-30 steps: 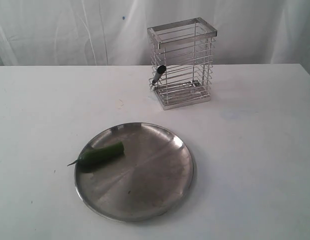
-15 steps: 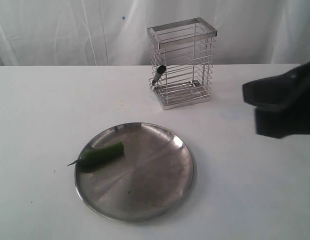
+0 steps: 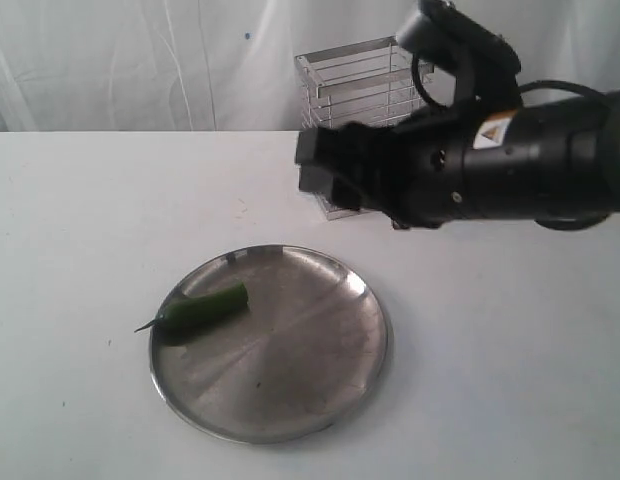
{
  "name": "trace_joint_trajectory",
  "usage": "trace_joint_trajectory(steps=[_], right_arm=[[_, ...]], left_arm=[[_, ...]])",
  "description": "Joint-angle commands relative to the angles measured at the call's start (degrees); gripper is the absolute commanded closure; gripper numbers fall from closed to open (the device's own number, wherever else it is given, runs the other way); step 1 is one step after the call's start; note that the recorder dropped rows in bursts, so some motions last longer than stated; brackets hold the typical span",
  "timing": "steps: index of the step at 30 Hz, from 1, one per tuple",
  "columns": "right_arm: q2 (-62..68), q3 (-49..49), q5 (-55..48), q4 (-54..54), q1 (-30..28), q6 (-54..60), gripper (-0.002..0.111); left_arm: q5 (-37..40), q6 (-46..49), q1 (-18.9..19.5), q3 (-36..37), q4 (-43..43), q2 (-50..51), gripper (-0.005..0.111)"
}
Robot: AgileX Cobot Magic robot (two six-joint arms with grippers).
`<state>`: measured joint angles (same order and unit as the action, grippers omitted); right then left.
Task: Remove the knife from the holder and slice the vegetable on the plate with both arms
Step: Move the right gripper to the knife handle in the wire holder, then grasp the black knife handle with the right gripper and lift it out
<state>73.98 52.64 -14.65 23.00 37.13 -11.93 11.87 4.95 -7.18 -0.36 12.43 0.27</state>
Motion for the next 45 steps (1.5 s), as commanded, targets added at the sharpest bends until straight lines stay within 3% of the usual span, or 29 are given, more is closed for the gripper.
trace_joint_trajectory(steps=[1, 9, 16, 34, 40, 45], right_arm=[[6.0, 6.1, 7.09, 0.43, -0.68, -5.96, 0.054], [18.04, 15.67, 6.16, 0.57, -4.43, -13.52, 0.054], [23.81, 18.19, 5.99, 0.57, -8.98, -15.31, 0.054], [37.74, 28.44, 8.69, 0.45, -9.3, -15.31, 0.054], [38.98, 29.49, 8.54, -0.06, -9.55, -15.31, 0.073], [39.1, 29.55, 7.8, -0.06, -9.95, -14.65, 0.079]], left_arm=[[0.36, 0.0, 0.21, 0.36, 0.41, -0.27, 0.107], [0.36, 0.0, 0.21, 0.36, 0.41, -0.27, 0.107], [0.36, 0.0, 0.21, 0.36, 0.41, -0.27, 0.107], [0.25, -0.01, 0.21, 0.36, 0.41, -0.27, 0.107], [0.25, -0.01, 0.21, 0.36, 0.41, -0.27, 0.107], [0.25, -0.01, 0.21, 0.36, 0.41, -0.27, 0.107]])
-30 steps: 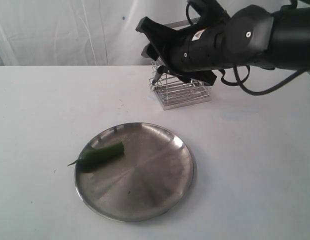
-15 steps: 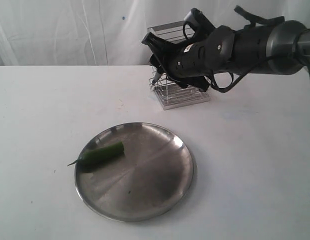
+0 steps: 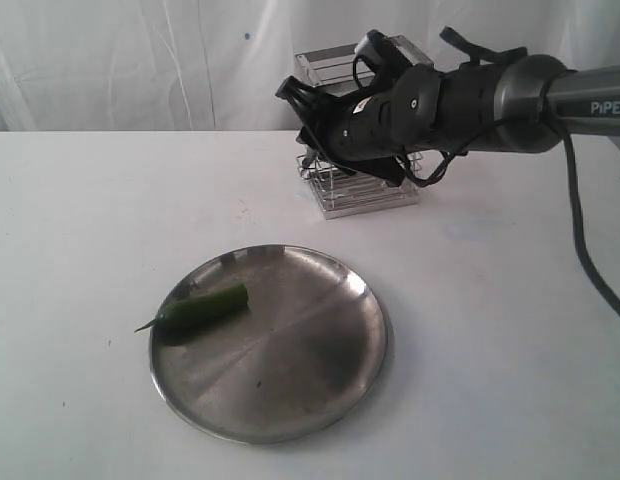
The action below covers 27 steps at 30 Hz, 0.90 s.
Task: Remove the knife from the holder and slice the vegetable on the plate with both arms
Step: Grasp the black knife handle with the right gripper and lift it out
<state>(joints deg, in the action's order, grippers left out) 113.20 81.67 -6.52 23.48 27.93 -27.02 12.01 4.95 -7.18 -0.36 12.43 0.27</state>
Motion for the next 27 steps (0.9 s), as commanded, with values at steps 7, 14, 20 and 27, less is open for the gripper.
trace_joint_trajectory(steps=[7, 14, 20, 27], right_arm=[[-0.33, 0.52, -2.25, -2.48, -0.75, 3.62, 0.089], [-1.54, 0.91, -4.04, -2.73, -0.75, 15.81, 0.097], [-1.77, 4.33, -7.94, -2.73, -0.75, 22.01, 0.098], [-1.99, 9.32, -12.96, -2.73, -0.75, 34.03, 0.108]], left_arm=[[0.11, -0.01, 0.21, 0.36, 0.41, -0.27, 0.107], [0.11, -0.01, 0.21, 0.36, 0.41, -0.27, 0.107], [0.11, -0.01, 0.21, 0.36, 0.41, -0.27, 0.107], [0.11, -0.01, 0.21, 0.36, 0.41, -0.27, 0.107]])
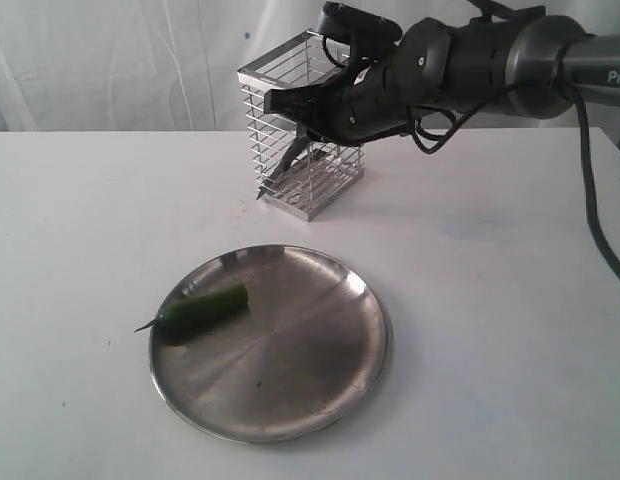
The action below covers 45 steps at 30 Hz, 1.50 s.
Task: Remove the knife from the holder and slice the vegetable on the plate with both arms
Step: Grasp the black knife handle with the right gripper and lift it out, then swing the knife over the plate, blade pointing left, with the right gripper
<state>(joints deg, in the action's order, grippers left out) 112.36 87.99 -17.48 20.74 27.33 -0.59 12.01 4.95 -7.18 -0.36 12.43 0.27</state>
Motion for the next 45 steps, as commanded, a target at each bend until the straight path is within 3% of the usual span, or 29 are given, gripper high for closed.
trace_joint_trajectory(steps=[1, 15, 26, 31, 36, 41, 45], right_arm=[[-1.44, 3.63, -2.12, 0.01, -0.14, 9.41, 0.108], [-10.24, 5.97, -10.67, -1.69, -0.14, 14.28, 0.108], [-21.06, 3.61, -24.09, -4.21, -0.14, 14.28, 0.108], [-29.46, -4.7, -23.8, -4.28, 0.09, 14.28, 0.108], [-43.42, -18.64, -15.56, -2.57, 0.23, 14.28, 0.108], [-68.09, -40.09, -6.66, 1.95, 0.23, 16.07, 0.108], [-82.7, -48.18, -5.11, 6.49, 0.23, 16.07, 0.108]], left_arm=[[0.11, -0.01, 0.21, 0.36, 0.41, -0.27, 0.107], [0.11, -0.01, 0.21, 0.36, 0.41, -0.27, 0.107], [0.11, -0.01, 0.21, 0.36, 0.41, -0.27, 0.107], [0.11, -0.01, 0.21, 0.36, 0.41, -0.27, 0.107], [0.11, -0.01, 0.21, 0.36, 0.41, -0.27, 0.107], [0.11, -0.01, 0.21, 0.36, 0.41, -0.27, 0.107], [0.11, -0.01, 0.21, 0.36, 0.41, -0.27, 0.107]])
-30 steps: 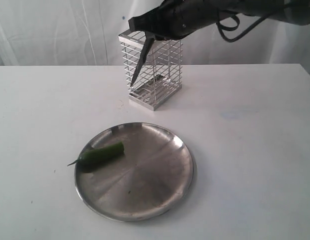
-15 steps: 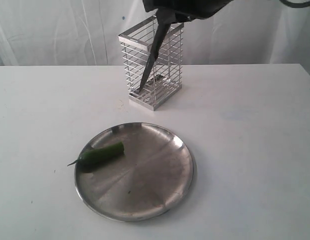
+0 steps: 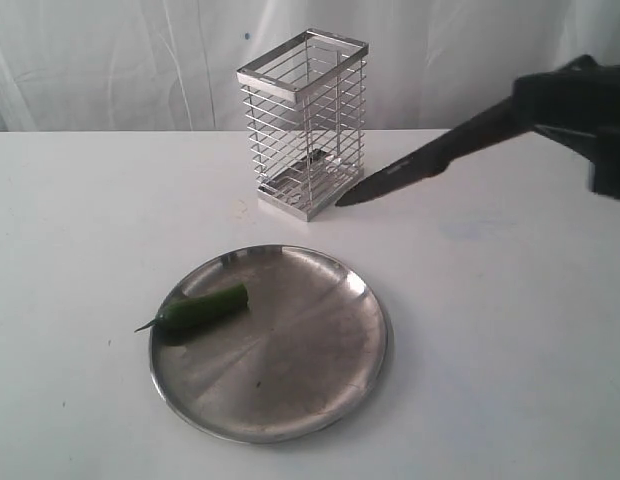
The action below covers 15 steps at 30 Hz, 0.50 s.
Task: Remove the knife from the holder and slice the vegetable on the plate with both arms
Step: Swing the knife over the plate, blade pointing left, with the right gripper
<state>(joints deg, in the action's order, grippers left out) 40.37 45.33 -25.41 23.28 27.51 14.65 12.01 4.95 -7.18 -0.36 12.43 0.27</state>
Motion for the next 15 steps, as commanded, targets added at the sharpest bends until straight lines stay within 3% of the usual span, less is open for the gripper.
trace_joint_trajectory(steps=[1, 6, 9, 11, 12, 13, 15], right_arm=[[-13.06, -6.52, 2.72, 4.96, 0.04, 0.83, 0.108], [-16.96, -7.45, -0.25, 5.88, 0.04, 0.83, 0.108], [-17.21, -7.45, -0.29, 12.24, 0.04, 6.53, 0.108], [-17.21, -7.45, -0.19, 21.36, 0.04, 15.4, 0.108], [-17.1, -7.45, -0.3, 25.93, 0.04, 20.11, 0.108], [-16.86, -7.45, -0.3, 28.08, 0.04, 21.87, 0.108], [-14.78, -7.45, -1.42, 32.0, 0.04, 25.47, 0.108]], left_arm=[[0.11, -0.01, 0.21, 0.36, 0.41, -0.27, 0.107], [0.11, -0.01, 0.21, 0.36, 0.41, -0.27, 0.107], [-1.21, 1.77, 0.21, 0.36, 0.12, -0.27, 0.107], [-6.7, -2.1, 0.21, 0.36, 9.04, -0.27, 0.107], [-9.9, -9.19, 0.21, 0.36, 21.34, -0.27, 0.107], [-11.19, -11.67, 0.21, 0.36, 26.64, -0.27, 0.107], [-12.01, -12.93, 0.21, -0.34, 31.0, -0.27, 0.107]])
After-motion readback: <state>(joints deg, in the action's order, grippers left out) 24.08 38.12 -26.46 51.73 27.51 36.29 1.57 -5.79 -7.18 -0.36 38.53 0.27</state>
